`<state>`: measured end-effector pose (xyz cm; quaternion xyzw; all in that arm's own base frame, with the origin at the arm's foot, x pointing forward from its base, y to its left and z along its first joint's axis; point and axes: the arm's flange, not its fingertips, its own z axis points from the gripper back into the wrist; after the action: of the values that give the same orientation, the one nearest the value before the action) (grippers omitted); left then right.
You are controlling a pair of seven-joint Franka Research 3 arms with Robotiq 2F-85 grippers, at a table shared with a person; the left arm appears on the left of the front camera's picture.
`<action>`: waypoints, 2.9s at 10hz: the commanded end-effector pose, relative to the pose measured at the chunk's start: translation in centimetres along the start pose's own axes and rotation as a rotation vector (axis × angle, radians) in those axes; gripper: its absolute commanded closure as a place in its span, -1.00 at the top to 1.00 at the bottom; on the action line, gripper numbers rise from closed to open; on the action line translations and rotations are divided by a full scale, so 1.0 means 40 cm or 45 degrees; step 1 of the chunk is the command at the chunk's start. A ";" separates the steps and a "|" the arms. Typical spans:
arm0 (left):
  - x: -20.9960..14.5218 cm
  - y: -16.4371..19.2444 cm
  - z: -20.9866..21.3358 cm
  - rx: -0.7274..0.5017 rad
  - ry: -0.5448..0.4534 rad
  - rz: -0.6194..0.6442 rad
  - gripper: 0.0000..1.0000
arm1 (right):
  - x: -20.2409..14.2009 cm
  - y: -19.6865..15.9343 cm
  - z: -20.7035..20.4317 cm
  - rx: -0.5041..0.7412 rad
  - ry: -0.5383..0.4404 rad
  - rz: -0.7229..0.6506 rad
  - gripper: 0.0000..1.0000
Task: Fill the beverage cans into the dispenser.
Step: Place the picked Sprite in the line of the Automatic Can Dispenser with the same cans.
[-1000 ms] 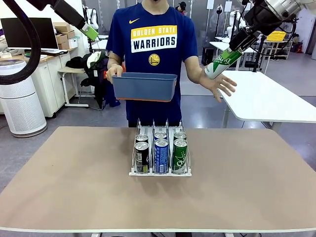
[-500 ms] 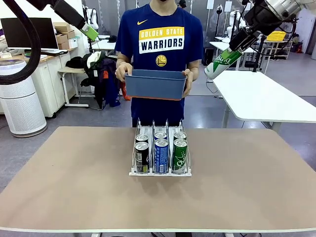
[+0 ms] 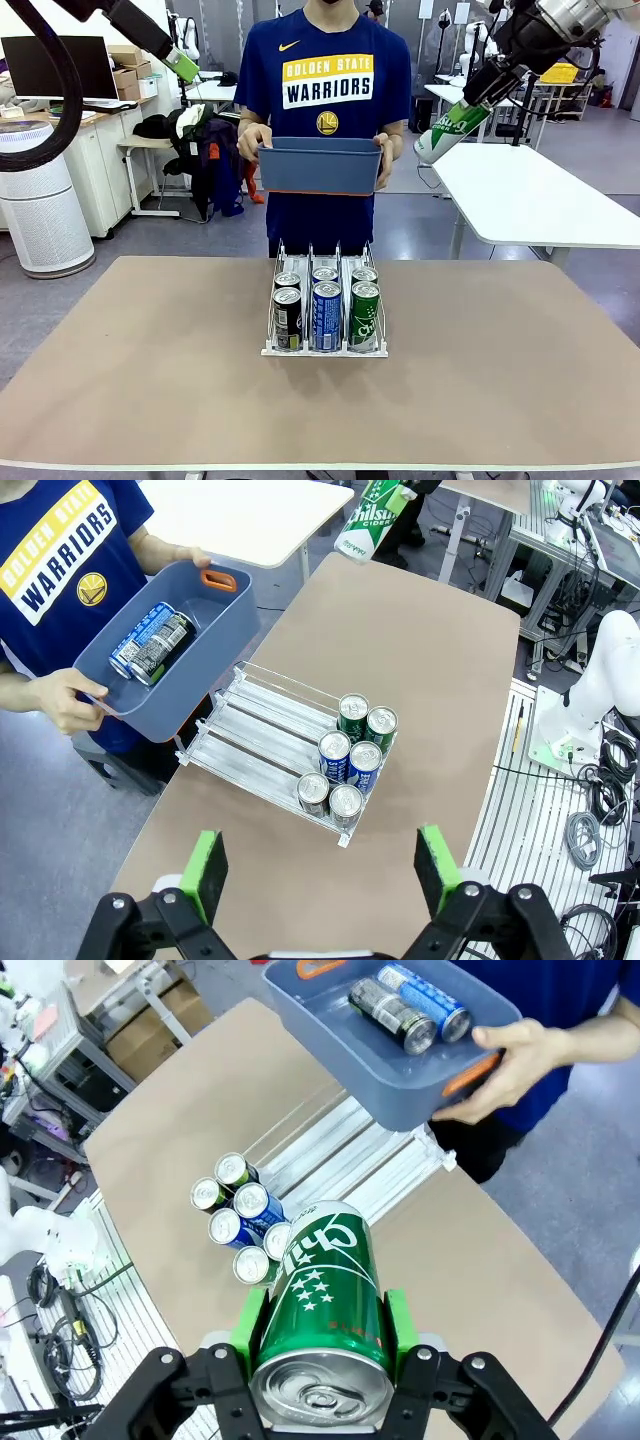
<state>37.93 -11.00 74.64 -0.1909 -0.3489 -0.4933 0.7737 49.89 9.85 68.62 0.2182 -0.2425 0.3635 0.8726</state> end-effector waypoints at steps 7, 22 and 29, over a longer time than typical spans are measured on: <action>-0.003 -0.003 0.002 -0.003 0.010 0.006 1.00 | -0.231 0.182 -0.105 -0.206 0.400 -0.373 0.16; -0.003 -0.003 0.002 -0.003 0.010 0.006 1.00 | -0.311 0.318 -0.369 -0.307 0.412 -0.356 0.16; -0.003 -0.003 0.002 -0.003 0.010 0.006 1.00 | -0.330 0.378 -0.426 -0.346 0.278 -0.214 0.16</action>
<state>37.92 -11.06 74.64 -0.1921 -0.3488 -0.4942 0.7728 35.00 21.68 50.40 0.0804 -0.1764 0.2946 0.9357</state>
